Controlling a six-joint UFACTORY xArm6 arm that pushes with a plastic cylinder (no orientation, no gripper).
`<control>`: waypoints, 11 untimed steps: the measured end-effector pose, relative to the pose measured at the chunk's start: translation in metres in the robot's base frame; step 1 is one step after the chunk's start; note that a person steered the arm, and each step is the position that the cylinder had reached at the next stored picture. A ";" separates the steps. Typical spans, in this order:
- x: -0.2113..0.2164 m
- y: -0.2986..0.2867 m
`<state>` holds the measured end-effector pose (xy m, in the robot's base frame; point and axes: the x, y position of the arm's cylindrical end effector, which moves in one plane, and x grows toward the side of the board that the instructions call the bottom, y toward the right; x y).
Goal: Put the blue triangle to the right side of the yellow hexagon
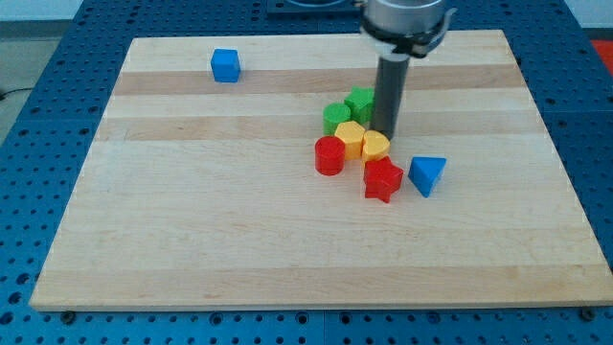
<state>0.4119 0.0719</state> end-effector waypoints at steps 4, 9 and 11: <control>0.079 0.068; -0.010 -0.001; -0.002 0.024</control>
